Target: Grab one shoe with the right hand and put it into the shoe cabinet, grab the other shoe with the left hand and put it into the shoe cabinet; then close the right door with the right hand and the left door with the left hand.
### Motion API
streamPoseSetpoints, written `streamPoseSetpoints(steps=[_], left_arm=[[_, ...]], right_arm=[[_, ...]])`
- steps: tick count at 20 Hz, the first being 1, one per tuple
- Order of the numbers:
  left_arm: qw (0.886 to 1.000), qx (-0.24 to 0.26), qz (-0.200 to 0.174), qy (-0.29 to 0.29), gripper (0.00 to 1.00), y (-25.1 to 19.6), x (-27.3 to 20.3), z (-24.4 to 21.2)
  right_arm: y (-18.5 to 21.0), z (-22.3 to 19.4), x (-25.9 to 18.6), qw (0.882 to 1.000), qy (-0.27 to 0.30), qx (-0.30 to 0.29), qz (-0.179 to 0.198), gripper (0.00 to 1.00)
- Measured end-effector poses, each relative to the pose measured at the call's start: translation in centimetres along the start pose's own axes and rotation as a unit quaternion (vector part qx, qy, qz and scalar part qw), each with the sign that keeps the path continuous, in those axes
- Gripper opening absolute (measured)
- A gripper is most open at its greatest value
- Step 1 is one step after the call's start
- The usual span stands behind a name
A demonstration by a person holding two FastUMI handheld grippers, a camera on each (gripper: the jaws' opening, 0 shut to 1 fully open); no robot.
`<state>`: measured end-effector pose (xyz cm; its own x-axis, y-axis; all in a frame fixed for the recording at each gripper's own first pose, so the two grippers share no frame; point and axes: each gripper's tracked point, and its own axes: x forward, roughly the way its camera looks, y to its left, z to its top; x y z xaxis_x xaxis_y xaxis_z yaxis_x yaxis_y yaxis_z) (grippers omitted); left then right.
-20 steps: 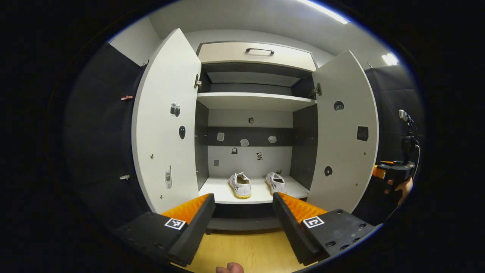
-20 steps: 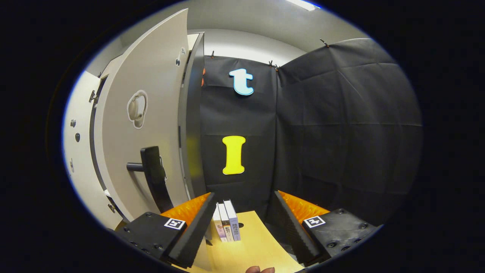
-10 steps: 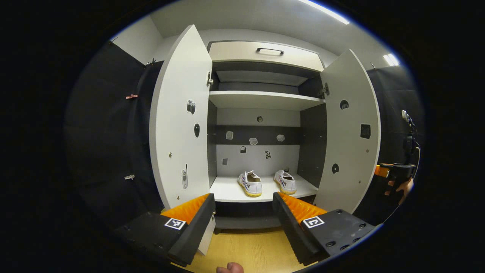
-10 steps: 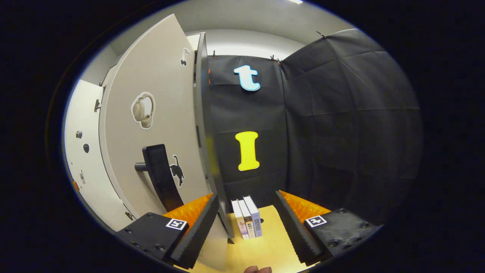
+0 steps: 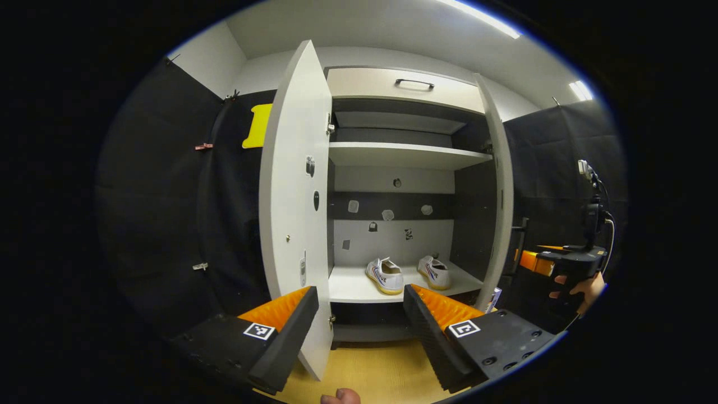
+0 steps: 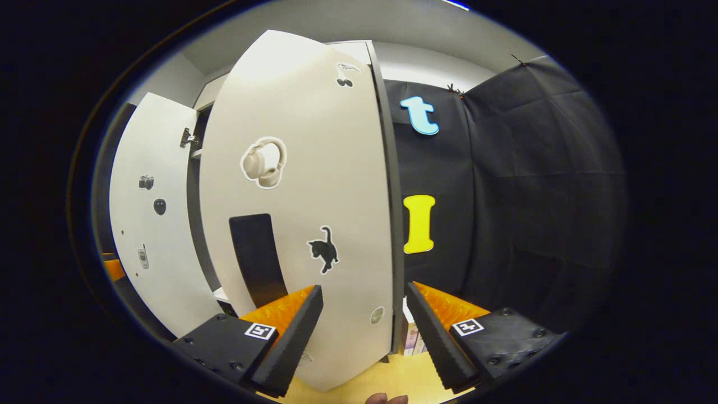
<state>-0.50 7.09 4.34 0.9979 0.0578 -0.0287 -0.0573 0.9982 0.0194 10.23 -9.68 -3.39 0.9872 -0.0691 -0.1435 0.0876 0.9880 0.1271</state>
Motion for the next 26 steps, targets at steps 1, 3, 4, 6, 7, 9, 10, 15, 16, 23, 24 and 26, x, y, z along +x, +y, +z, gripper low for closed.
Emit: streamPoseSetpoints(steps=[1,3,4,6,7,9,10,15,16,23,24,26], left_arm=[[1.0,-0.001,0.002,0.0,0.95,0.5,-0.2,0.0],[1.0,-0.005,0.006,0.001,0.96,1.7,-0.6,0.0],[1.0,-0.008,0.006,0.003,0.96,2.0,-0.7,-0.1],[1.0,-0.013,0.005,0.003,0.96,3.1,-1.0,-0.1],[1.0,-0.014,0.008,0.003,0.96,3.7,-1.0,-0.1],[1.0,-0.011,0.018,0.003,0.96,5.3,-1.1,-0.1],[1.0,-0.009,0.024,0.002,0.96,6.2,-1.2,0.0],[0.998,-0.006,0.068,-0.002,0.96,11.8,-0.8,0.5],[0.997,-0.007,0.08,-0.003,0.96,13.1,-0.6,0.5],[0.991,0.0,0.137,-0.001,0.97,19.8,2.4,0.1],[0.991,-0.004,0.133,0.0,0.98,20.1,3.2,-0.3],[0.991,-0.014,0.132,0.01,0.98,20.8,4.8,-1.1]], right_arm=[[0.5,0.4,-0.1,1.0,-0.005,-0.003,0.001,0.98],[1.3,0.8,-0.7,1.0,-0.012,-0.005,0.004,0.98],[1.6,0.8,-1.1,1.0,-0.011,-0.006,0.004,0.98],[1.9,0.8,-1.8,1.0,-0.009,-0.009,0.002,0.98],[2.1,0.8,-2.2,1.0,-0.009,-0.009,0.001,0.98],[2.1,1.0,-3.8,1.0,-0.006,-0.007,-0.001,0.98],[2.1,1.1,-4.4,1.0,-0.006,-0.006,-0.003,0.98],[2.9,1.4,-6.3,1.0,-0.008,-0.003,0.0,0.98],[3.0,1.6,-6.6,1.0,-0.011,-0.006,0.001,0.98],[2.5,1.8,-7.7,1.0,-0.019,-0.021,-0.011,0.98],[2.3,1.8,-7.9,1.0,-0.02,-0.016,-0.012,0.98],[1.8,1.9,-8.2,1.0,-0.021,-0.01,-0.018,0.98]])
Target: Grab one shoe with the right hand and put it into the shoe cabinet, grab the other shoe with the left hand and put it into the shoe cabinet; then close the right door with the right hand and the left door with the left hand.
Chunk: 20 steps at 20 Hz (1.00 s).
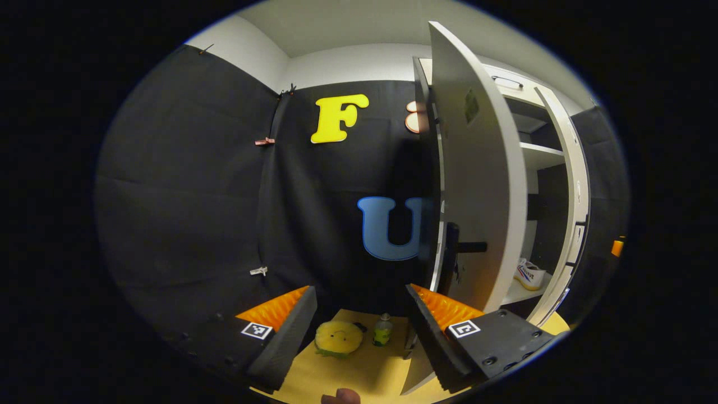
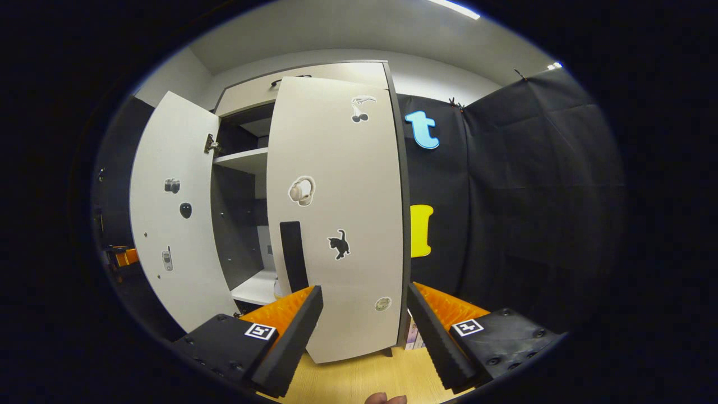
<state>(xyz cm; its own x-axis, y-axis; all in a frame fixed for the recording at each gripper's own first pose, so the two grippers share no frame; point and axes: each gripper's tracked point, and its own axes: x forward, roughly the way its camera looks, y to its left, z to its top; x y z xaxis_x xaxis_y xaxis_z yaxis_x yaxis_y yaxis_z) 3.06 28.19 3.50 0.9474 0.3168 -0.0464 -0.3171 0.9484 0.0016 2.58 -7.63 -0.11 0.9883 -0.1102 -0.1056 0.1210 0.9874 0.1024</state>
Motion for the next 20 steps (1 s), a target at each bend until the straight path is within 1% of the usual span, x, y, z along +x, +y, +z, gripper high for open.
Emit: streamPoseSetpoints(steps=[3,5,9,15,20], left_arm=[[1.0,0.0,-0.009,0.011,0.98,-0.3,2.0,-0.6],[1.0,0.002,-0.014,0.009,0.94,-0.7,2.1,-0.5],[0.999,0.011,-0.03,0.007,0.93,-2.1,1.7,-0.5],[0.999,0.012,-0.048,0.008,0.94,-5.9,0.6,-0.6],[0.996,0.016,-0.09,0.009,0.93,-11.0,0.4,-0.7]], right_arm=[[-1.4,0.1,-0.5,1.0,-0.003,0.0,-0.014,0.98],[-2.1,0.1,-0.8,1.0,-0.002,0.006,-0.021,0.98],[-2.6,0.0,-1.0,1.0,0.004,0.018,-0.023,0.98],[-2.7,0.5,-2.0,1.0,0.002,-0.006,-0.02,0.98],[-3.8,0.9,-3.3,1.0,0.001,-0.012,-0.023,0.98]])
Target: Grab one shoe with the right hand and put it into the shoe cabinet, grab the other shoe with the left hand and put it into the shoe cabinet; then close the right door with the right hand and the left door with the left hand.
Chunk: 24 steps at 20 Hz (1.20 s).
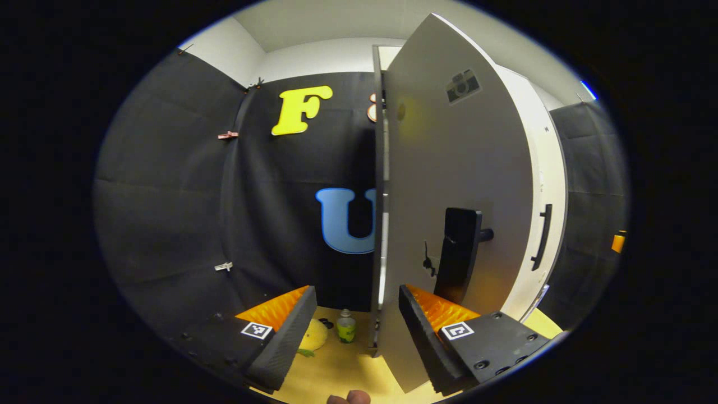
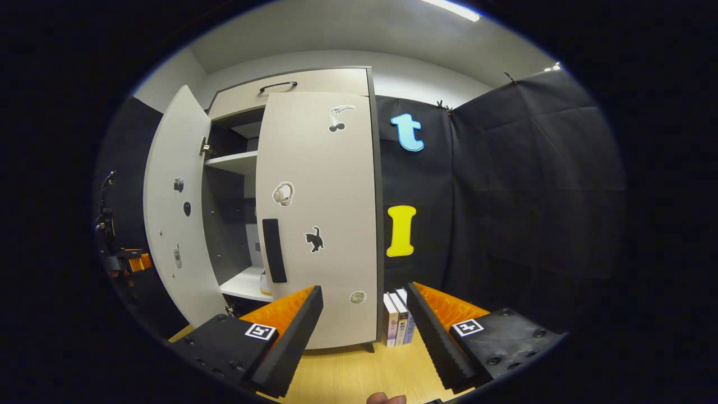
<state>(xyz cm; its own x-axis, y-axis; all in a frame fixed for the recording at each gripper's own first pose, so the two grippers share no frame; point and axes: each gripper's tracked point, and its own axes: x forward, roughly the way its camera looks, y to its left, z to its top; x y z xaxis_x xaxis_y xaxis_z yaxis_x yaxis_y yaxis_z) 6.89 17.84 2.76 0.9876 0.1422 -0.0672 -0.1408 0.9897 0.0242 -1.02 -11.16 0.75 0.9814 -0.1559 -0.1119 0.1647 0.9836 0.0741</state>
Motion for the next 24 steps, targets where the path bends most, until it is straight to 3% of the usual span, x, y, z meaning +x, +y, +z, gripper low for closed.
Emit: streamPoseSetpoints(steps=[7,17,24], left_arm=[[0.996,-0.006,-0.092,0.015,0.95,-9.0,0.6,-1.2],[0.995,0.022,-0.096,-0.01,0.94,-13.3,-4.0,0.4],[0.995,0.003,-0.098,-0.012,0.95,-13.4,-6.7,0.8]], right_arm=[[-1.7,0.1,-1.0,1.0,0.005,0.0,0.001,0.98],[-1.7,0.4,-1.0,1.0,0.006,0.002,0.013,0.98],[-0.4,1.2,-1.5,1.0,-0.004,-0.009,0.023,0.98]])
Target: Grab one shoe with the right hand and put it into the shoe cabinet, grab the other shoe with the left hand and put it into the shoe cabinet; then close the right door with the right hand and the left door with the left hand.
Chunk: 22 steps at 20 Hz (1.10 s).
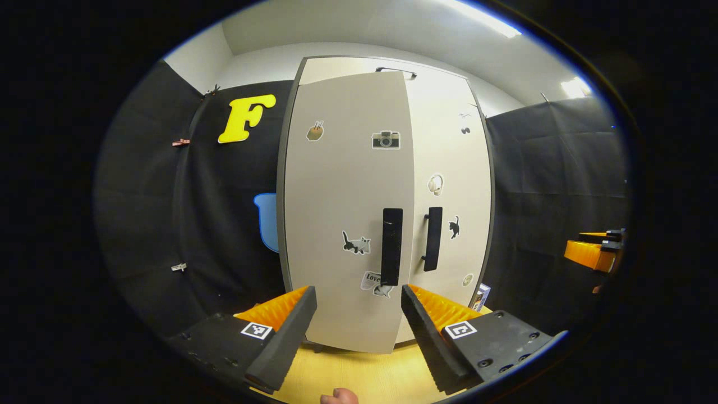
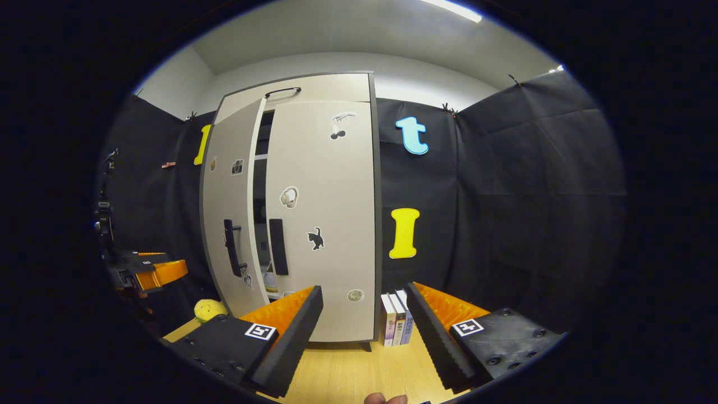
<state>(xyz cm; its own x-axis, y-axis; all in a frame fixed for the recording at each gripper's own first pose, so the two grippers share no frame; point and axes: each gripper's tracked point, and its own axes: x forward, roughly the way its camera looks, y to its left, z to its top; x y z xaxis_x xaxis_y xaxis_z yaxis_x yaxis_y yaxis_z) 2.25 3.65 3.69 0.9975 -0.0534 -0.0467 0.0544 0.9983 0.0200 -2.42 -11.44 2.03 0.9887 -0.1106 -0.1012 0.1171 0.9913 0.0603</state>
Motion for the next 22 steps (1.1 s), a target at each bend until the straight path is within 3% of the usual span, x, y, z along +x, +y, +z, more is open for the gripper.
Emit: streamPoseSetpoints(steps=[22], left_arm=[[1.0,-0.01,0.025,-0.012,0.95,1.5,-3.3,0.9]], right_arm=[[4.2,0.6,-0.7,1.0,-0.006,0.011,0.014,0.98]])
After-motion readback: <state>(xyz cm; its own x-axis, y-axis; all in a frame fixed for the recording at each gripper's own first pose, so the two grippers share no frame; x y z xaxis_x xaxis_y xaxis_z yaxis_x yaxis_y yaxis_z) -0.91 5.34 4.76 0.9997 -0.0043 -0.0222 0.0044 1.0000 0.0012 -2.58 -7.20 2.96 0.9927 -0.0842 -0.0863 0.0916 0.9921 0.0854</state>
